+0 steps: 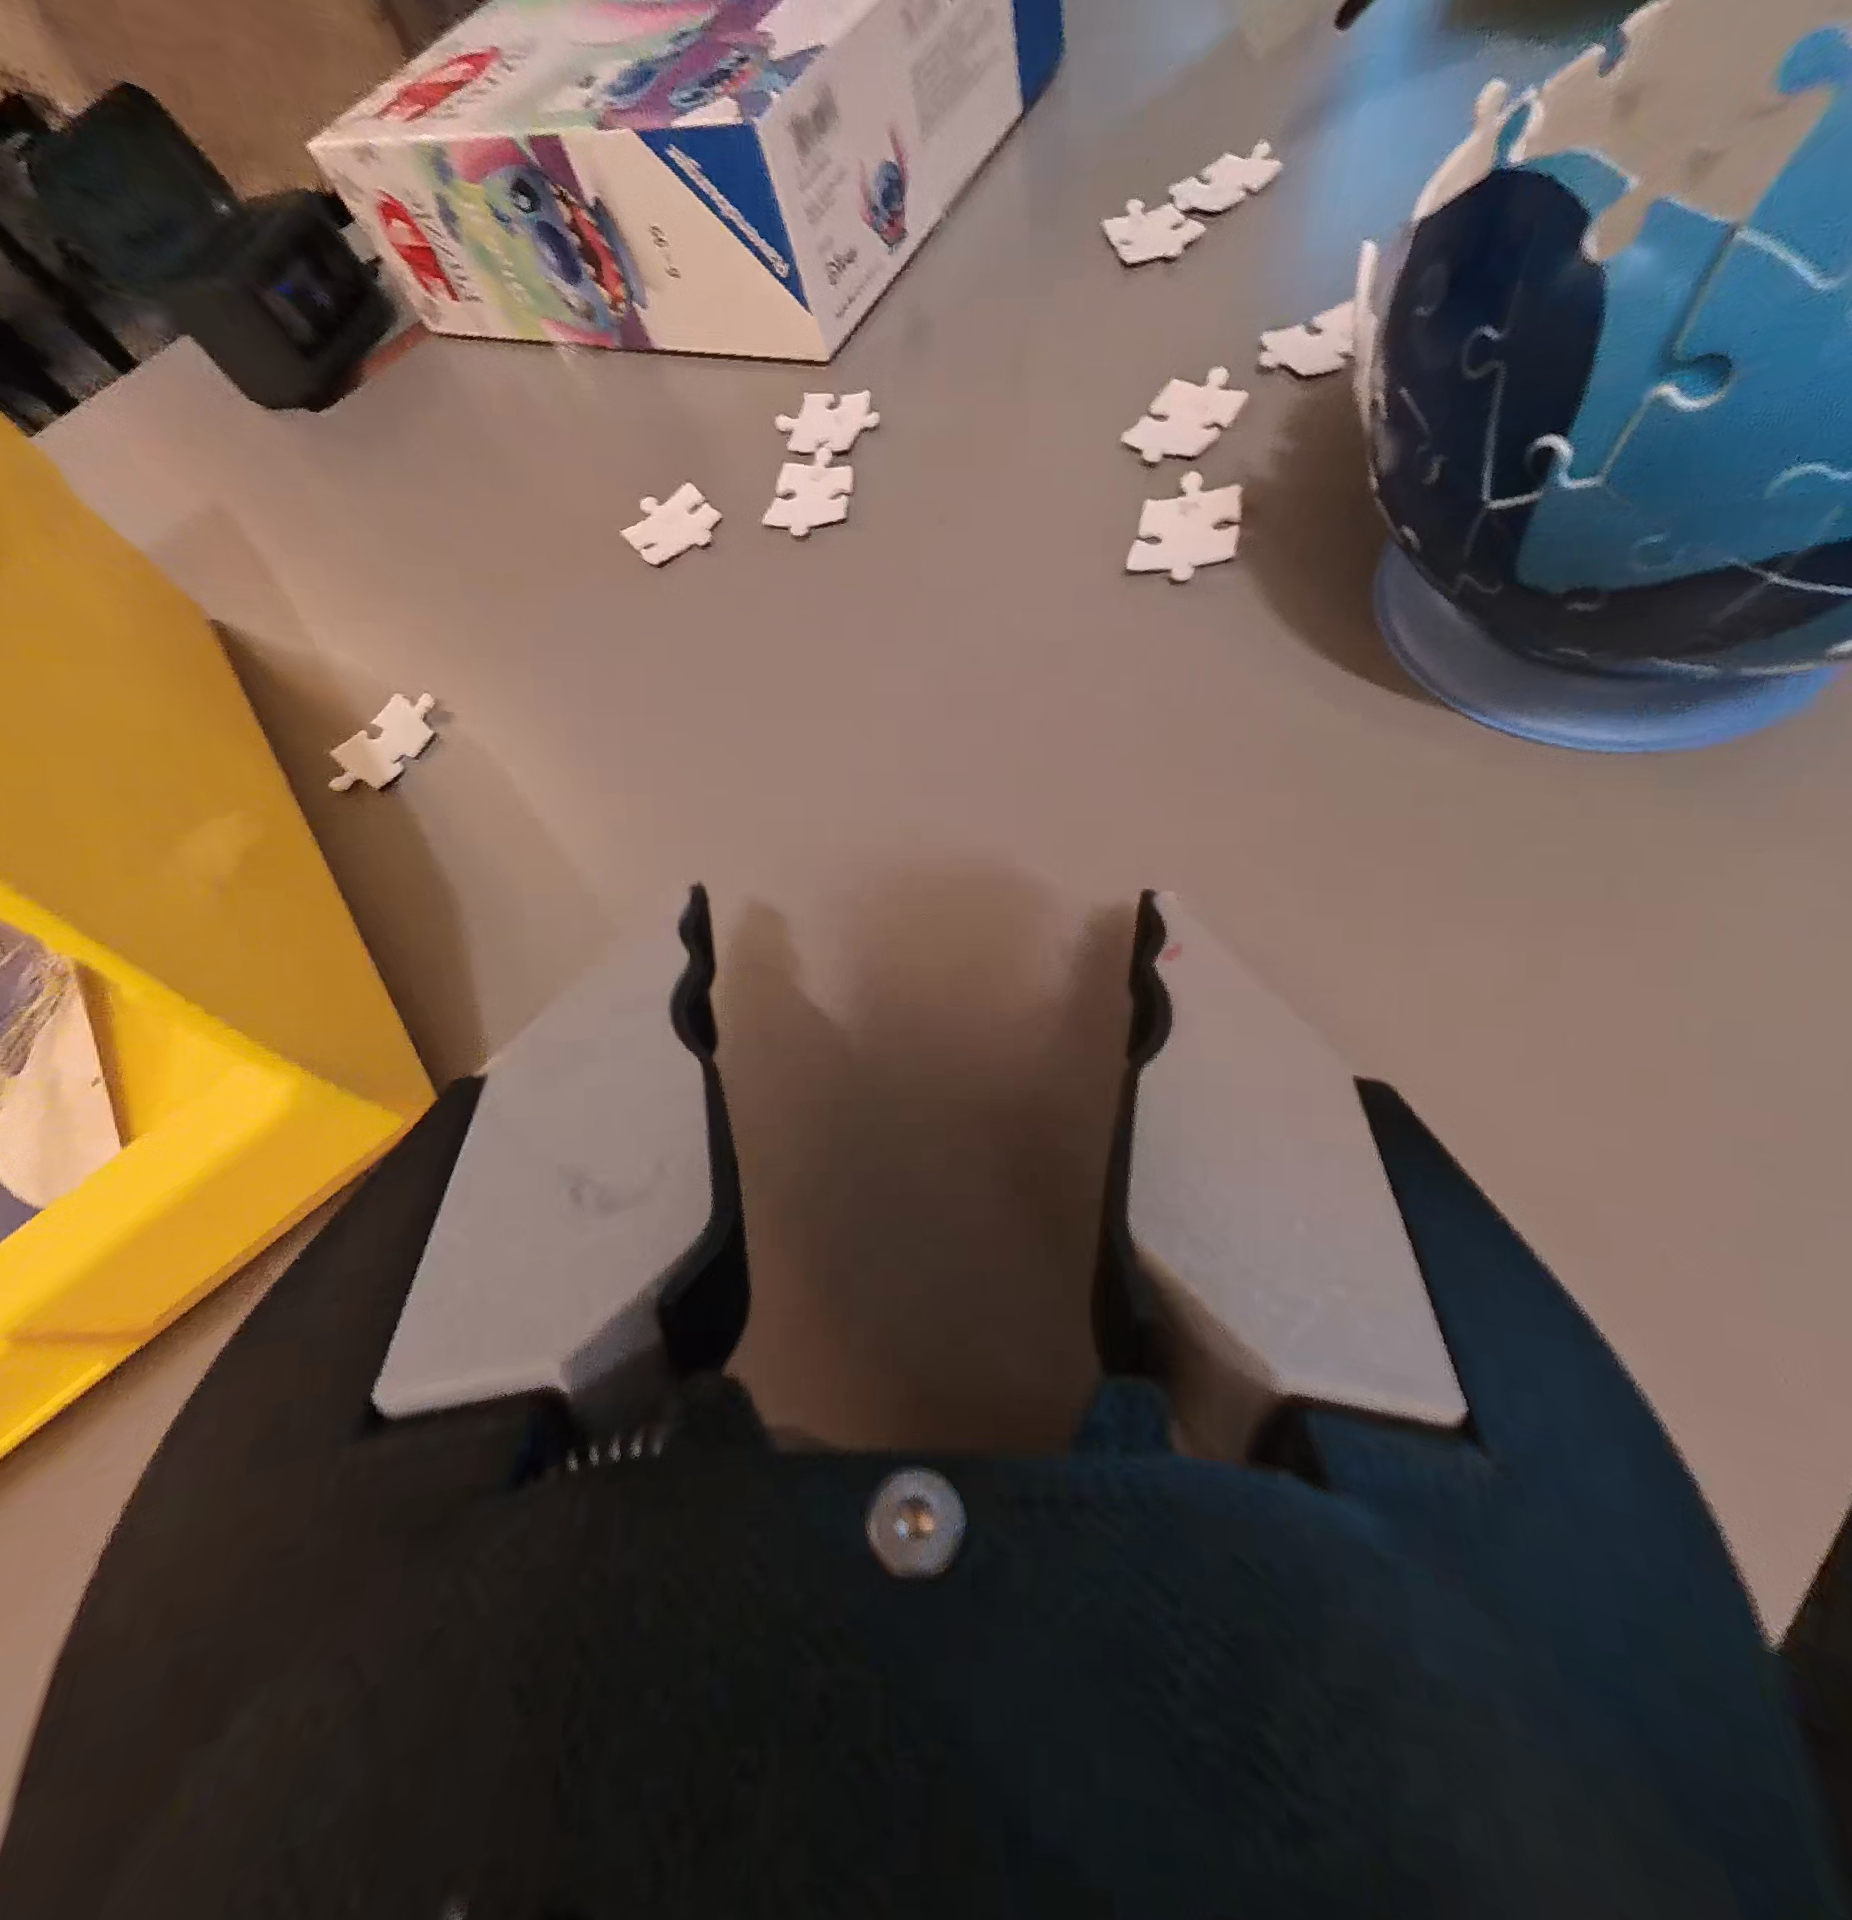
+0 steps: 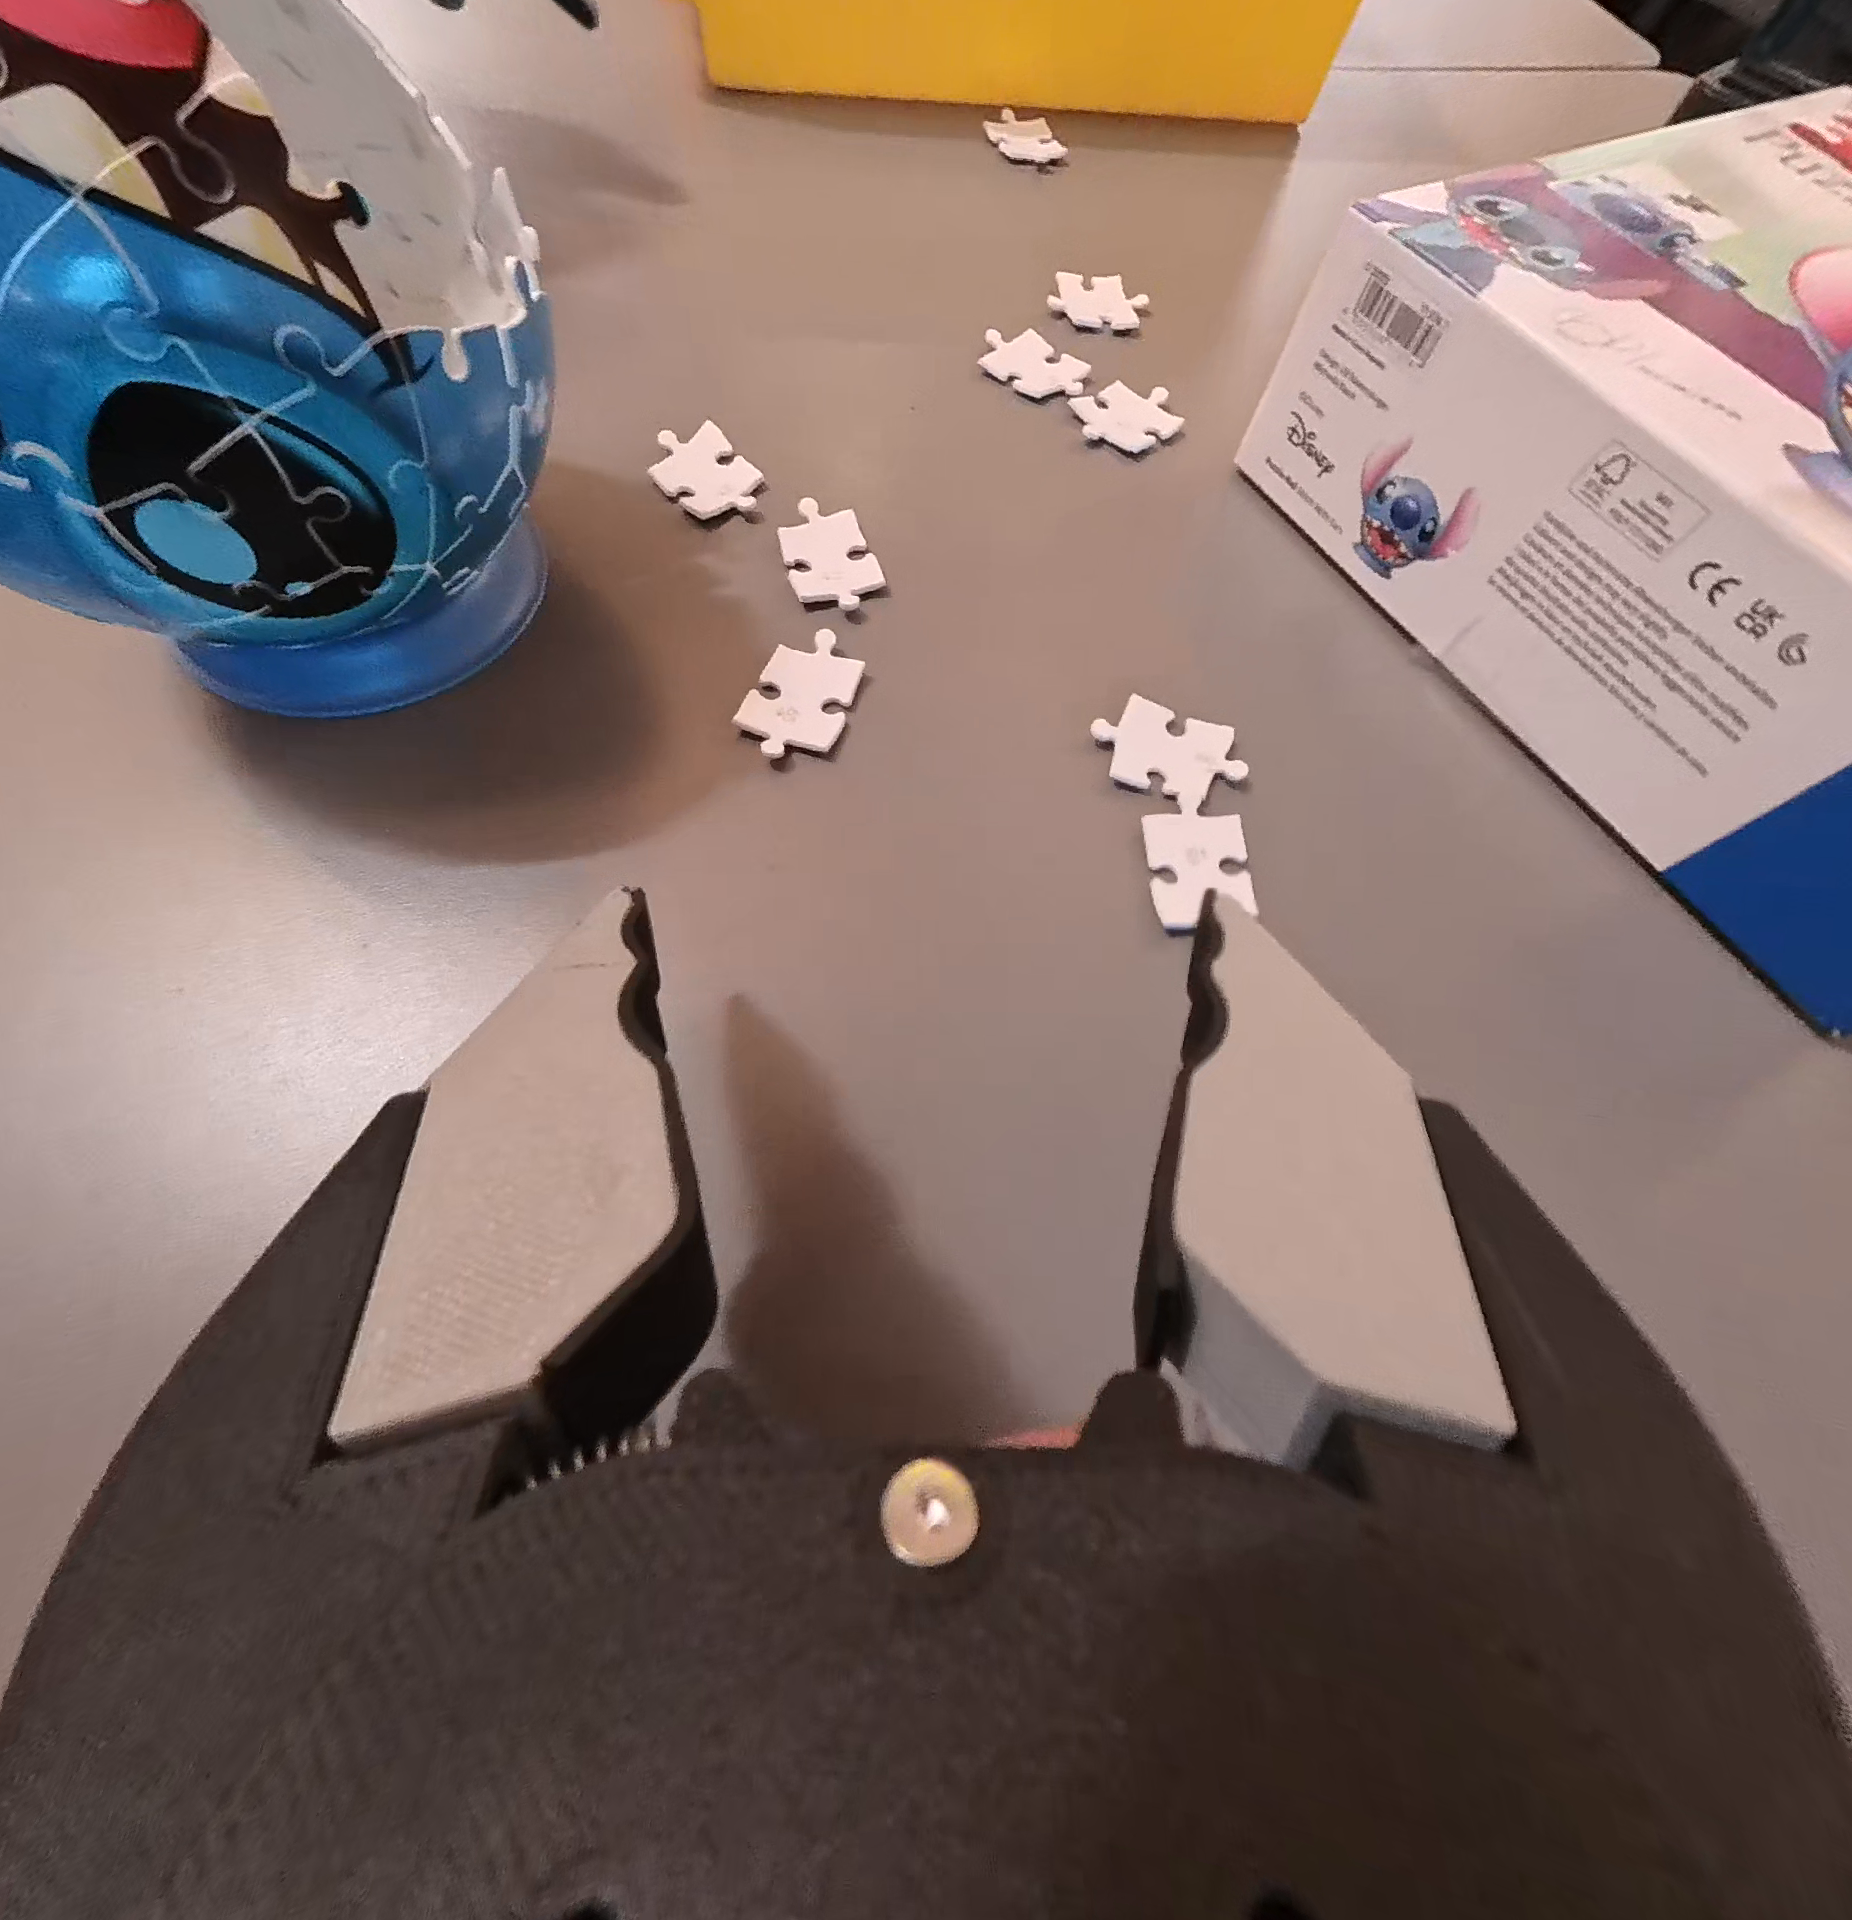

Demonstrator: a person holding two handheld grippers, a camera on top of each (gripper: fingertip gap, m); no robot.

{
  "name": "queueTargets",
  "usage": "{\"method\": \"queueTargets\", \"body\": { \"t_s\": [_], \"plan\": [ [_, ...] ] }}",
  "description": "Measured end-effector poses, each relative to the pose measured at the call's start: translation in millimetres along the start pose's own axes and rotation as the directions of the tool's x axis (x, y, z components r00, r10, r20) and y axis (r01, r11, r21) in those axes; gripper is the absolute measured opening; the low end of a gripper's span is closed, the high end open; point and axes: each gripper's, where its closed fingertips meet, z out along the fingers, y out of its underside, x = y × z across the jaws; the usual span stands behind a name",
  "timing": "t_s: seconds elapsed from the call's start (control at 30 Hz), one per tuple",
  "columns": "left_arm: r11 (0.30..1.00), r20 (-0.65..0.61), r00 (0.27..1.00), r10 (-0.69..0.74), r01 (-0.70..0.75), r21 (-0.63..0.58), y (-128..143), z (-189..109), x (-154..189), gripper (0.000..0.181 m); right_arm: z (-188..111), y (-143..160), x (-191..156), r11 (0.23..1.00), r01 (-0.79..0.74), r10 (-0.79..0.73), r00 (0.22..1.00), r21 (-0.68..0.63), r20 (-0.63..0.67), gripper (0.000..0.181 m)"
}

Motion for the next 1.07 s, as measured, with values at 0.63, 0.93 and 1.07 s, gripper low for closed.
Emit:
{"method": "queueTargets", "body": {
  "t_s": [0.63,0.93,1.07],
  "plan": [
    [0.989,-0.054,0.997,-0.053,0.045,-0.139,18.4,9.6,6.9,0.08,-1.5,14.2,-1.8,0.997,-0.028,0.029,0.999,-0.075,0.025,0.1],
    [0.991,0.002,0.999,-0.033,0.033,-0.128,17.3,8.0,1.9,0.077,-3.7,16.4,8.6,0.996,-0.034,0.027,0.996,-0.081,-0.08,0.102],
    [0.989,0.052,0.998,-0.031,0.039,-0.145,19.9,8.2,-3.0,0.077,-6.6,15.3,9.0,0.997,-0.029,0.022,0.994,-0.068,-0.106,0.102]
  ]
}}
